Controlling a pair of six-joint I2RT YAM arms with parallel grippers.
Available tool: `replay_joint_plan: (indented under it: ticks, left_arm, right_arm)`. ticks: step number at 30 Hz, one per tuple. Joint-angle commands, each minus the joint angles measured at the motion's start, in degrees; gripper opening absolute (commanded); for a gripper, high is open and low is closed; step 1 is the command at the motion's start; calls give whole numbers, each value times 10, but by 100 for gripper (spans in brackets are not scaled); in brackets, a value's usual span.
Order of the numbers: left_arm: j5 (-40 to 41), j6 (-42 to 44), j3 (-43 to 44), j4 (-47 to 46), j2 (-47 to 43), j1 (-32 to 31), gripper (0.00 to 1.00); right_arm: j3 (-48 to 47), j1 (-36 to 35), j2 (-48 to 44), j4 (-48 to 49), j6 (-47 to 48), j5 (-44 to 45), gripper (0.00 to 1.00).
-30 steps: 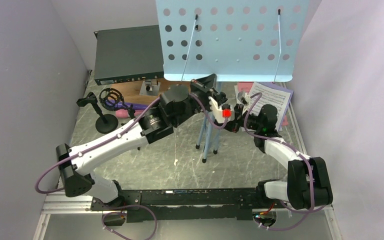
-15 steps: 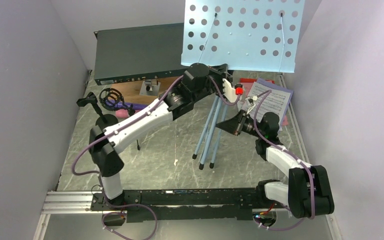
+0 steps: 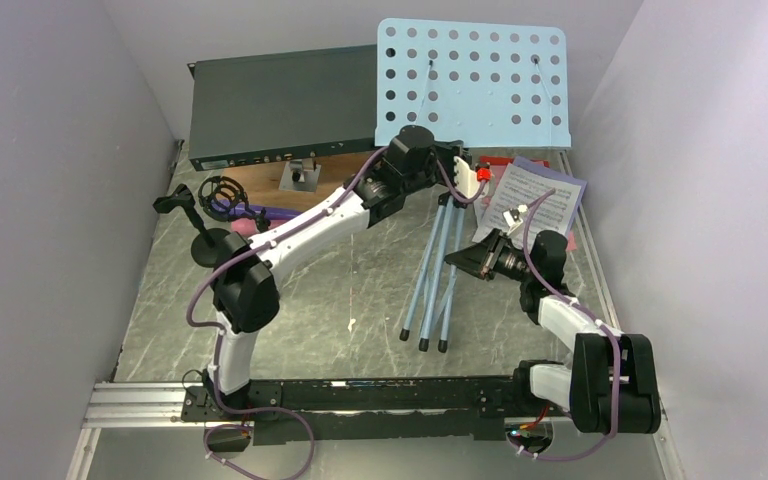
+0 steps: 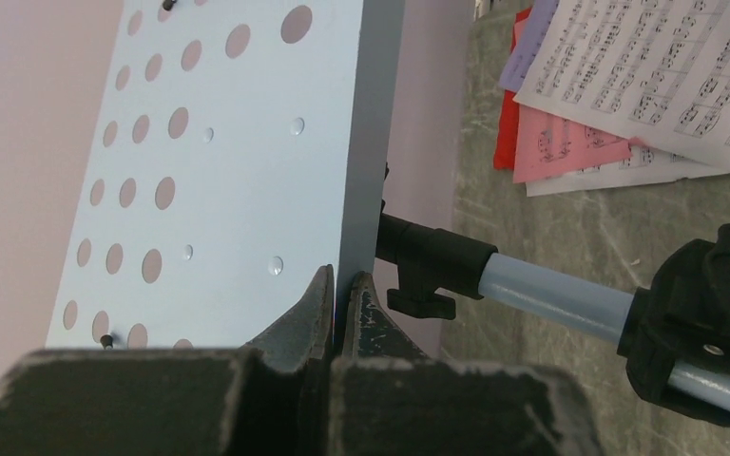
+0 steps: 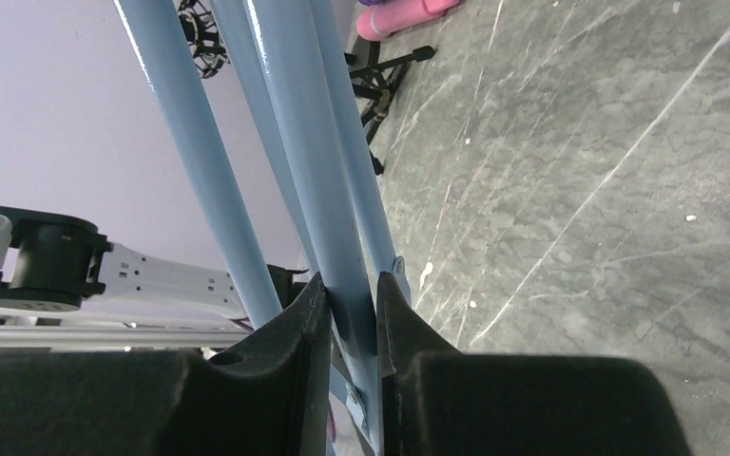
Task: Pack up the instrument practice props
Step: Place the music stand at the center of the board.
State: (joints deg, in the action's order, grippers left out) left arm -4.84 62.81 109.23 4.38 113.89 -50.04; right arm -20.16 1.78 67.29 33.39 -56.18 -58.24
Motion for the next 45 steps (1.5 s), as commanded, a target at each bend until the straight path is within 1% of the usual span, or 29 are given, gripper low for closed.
replay_joint_plan:
  ticks: [1,4,6,8,11,13,16,18,21,24,27,34,45]
  left_arm:
    - [-110,-35,25,-23,24,-40,0]
    - [-118,-13,54,2,35,-55,0]
    - [-124,6,79,24,45,-65,0]
    - [-131,14,98,36,55,-75,0]
    - [-138,10,113,38,67,-81,0]
    - [-142,2,114,33,75,-82,0]
    - [-152,-11,115,25,87,-84,0]
    - [-159,-20,117,20,97,-85,0]
    - [-168,-30,120,13,111,-89,0]
    - [-176,-43,117,6,123,-92,0]
    - [-186,-58,113,0,135,-93,0]
    - [-201,-91,107,-21,168,-97,0]
    - [-190,-103,105,-39,220,-94,0]
  right_arm:
    - [-36,9,-29,139,-128,67,0]
    - [-24,9,-32,229,-192,67,0]
    - [-23,9,-36,268,-231,65,0]
    - [-22,10,-44,288,-261,63,0]
    - [-26,14,-59,276,-269,57,0]
    - [-26,21,-68,248,-260,54,0]
    - [-29,37,-91,150,-217,50,0]
    - [-29,53,-116,66,-170,54,0]
    - [-29,70,-167,-66,-86,86,0]
    - [-21,82,-200,-138,-43,120,0]
    - [-19,92,-216,-173,-35,143,0]
    - [-15,94,-214,-214,-26,176,0]
    - [11,96,-206,-216,15,226,0]
